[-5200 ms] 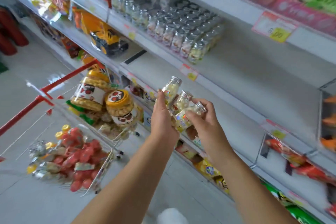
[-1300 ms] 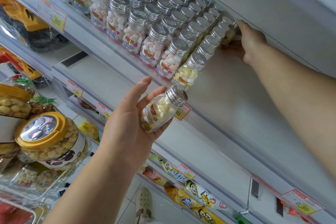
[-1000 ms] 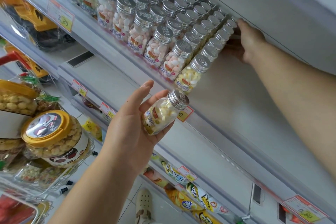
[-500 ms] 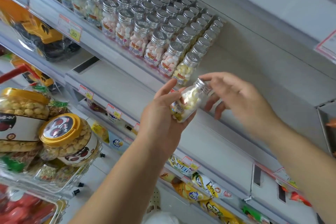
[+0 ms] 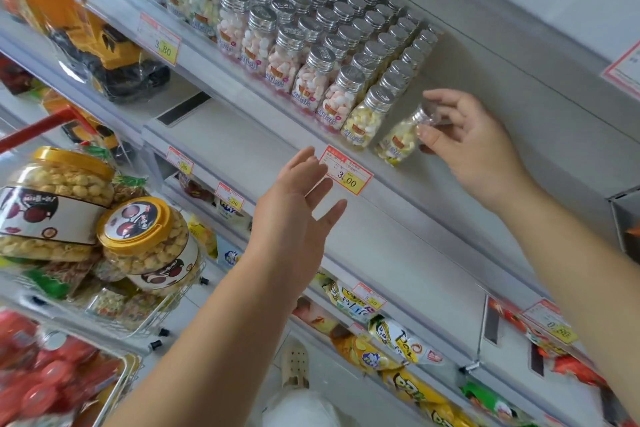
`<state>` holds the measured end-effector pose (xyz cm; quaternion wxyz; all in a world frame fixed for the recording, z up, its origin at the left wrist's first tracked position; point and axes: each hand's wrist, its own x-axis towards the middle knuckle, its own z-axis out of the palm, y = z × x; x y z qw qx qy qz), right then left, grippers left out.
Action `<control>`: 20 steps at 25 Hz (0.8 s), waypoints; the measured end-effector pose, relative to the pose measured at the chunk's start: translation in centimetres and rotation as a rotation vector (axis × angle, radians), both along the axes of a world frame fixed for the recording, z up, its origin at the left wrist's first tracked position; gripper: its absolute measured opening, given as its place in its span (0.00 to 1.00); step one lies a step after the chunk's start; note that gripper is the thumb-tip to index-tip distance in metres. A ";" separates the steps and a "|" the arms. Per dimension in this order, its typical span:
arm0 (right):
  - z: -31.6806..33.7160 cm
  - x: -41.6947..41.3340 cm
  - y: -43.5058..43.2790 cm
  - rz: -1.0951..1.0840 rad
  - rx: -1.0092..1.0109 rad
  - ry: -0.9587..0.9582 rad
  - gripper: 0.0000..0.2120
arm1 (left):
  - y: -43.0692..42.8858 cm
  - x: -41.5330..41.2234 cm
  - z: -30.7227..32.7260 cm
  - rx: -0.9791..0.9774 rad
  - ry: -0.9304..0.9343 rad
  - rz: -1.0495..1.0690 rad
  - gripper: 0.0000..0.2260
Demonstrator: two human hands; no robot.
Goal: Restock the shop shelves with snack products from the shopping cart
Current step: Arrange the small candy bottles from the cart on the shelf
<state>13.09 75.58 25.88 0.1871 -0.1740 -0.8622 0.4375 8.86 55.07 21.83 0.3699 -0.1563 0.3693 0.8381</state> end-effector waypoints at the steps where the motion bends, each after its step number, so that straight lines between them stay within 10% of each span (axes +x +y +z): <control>1: -0.3 -0.2 -0.1 0.028 -0.006 -0.020 0.18 | -0.2 0.0 -0.2 -0.009 -0.011 0.011 0.12; 9: -1.1 -0.2 0.1 0.113 0.028 -0.077 0.19 | -1.1 -0.9 -2.1 -0.084 -0.068 0.129 0.10; 15: -0.9 3.9 -4.0 -0.037 0.330 0.345 0.06 | -4.6 -2.2 -4.8 -0.100 -0.140 0.258 0.09; 20: -5.9 2.0 -14.1 0.348 -0.030 -0.090 0.07 | -14.2 -1.3 -10.0 -0.203 -0.286 0.439 0.06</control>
